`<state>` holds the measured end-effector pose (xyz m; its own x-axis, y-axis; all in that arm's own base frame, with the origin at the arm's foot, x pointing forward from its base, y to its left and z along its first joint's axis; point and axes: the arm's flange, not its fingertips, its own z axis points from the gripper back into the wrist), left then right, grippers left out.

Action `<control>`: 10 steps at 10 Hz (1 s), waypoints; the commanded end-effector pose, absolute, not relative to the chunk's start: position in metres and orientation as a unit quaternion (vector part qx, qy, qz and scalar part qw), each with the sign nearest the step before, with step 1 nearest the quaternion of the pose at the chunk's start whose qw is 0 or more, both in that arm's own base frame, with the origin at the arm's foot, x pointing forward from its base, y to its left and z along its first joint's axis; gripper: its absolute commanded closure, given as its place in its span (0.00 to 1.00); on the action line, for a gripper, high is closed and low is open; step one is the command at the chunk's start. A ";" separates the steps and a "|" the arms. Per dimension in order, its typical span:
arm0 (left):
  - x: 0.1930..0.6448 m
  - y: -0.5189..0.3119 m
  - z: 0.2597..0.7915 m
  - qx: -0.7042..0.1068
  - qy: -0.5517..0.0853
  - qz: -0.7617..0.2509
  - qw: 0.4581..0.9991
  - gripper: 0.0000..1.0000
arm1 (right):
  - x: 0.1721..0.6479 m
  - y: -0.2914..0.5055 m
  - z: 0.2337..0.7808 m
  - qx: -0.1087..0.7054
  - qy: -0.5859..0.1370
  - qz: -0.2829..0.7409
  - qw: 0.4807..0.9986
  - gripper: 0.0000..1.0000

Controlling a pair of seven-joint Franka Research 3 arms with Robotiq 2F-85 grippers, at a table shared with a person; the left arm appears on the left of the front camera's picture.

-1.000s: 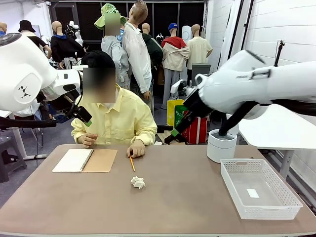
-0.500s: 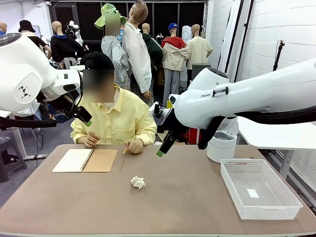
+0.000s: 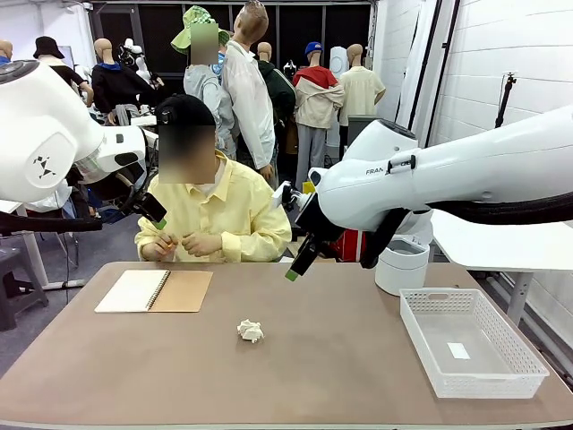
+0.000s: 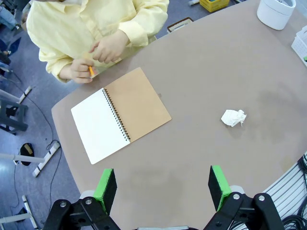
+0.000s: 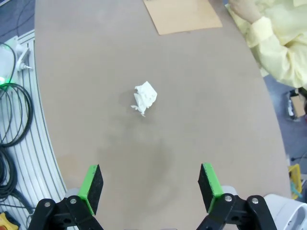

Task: Sort the paper based on its condition.
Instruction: If a person hands you a paper, place it in the Organizing basket , and if it's crumpled, put it in the Trash can.

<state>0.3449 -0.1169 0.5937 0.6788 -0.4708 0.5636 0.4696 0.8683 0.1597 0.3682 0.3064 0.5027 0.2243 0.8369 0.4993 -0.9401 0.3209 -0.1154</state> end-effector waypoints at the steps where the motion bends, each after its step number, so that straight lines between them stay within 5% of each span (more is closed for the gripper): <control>1: 0.344 -0.116 0.594 0.000 -0.305 -0.257 0.917 0.00 | 0.368 0.307 0.502 0.106 -0.243 0.573 0.775 0.00; 10: 0.344 -0.116 0.594 0.000 -0.305 -0.257 0.917 0.00 | 0.402 0.390 0.410 0.066 -0.154 0.687 0.707 0.00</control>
